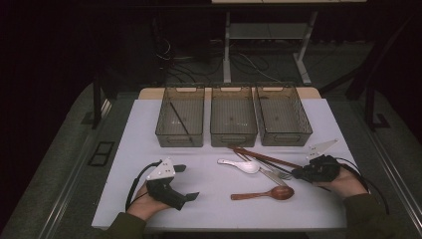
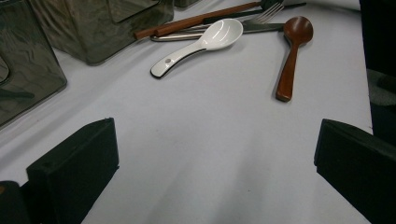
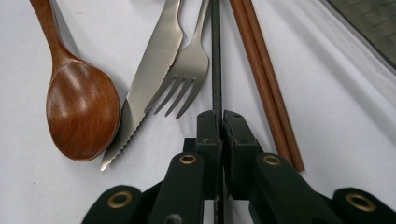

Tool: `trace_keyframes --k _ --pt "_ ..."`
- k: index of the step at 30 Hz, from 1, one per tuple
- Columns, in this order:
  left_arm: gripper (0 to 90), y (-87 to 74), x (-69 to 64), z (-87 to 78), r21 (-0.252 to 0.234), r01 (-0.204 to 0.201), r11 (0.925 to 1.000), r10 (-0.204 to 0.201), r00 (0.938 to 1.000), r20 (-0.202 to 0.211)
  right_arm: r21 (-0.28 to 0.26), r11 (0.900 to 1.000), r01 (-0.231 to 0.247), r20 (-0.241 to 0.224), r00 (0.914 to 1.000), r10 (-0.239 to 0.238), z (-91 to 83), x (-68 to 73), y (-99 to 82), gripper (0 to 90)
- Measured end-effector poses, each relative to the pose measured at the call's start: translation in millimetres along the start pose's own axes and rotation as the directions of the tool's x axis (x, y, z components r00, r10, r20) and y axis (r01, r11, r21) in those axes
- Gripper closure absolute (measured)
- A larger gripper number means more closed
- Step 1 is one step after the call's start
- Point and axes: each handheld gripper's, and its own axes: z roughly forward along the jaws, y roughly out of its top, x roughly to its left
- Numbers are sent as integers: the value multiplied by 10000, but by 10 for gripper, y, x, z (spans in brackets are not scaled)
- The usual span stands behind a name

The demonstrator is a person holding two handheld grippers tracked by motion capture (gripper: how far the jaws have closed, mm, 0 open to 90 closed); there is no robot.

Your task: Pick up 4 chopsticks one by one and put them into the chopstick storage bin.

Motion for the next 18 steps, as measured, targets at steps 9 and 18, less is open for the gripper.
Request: trace_keyframes --k 9,18 --pt "0 -1 0 2 -1 18 10000 -18 10000 4 -404 9992 -23 -14 10000 22 -64 -3 10 860" --pt "0 -1 1 2 -11 36 10000 -36 10000 -7 -1072 9942 -127 22 9999 130 -177 0 41 860"
